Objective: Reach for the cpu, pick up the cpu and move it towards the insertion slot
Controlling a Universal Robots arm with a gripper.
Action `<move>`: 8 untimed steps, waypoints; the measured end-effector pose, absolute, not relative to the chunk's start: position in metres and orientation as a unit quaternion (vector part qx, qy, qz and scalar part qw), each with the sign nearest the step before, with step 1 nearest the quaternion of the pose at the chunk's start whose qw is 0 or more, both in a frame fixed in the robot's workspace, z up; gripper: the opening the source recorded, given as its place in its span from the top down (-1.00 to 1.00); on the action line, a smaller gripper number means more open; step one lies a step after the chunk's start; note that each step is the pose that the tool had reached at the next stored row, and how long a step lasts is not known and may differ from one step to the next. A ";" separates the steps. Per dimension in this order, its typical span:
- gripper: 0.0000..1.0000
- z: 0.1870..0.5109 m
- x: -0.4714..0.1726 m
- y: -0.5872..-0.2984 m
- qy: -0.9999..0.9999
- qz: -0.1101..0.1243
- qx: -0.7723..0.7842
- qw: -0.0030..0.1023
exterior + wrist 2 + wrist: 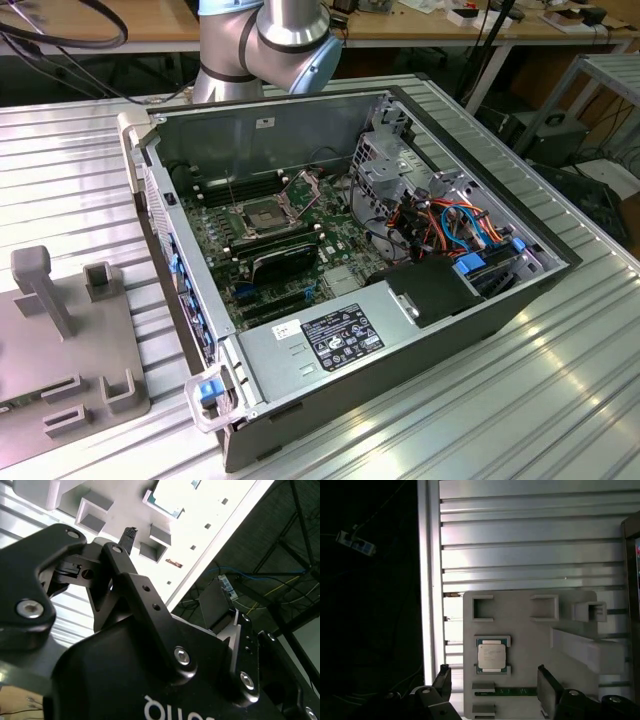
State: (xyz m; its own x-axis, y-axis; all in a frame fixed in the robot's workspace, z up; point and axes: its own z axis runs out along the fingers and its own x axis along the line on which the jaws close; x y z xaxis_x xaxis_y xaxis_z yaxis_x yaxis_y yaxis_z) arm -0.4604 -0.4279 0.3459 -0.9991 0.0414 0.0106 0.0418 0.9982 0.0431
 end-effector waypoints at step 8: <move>-0.56 0.342 -0.460 -0.428 -1.000 -0.022 -0.021 0.005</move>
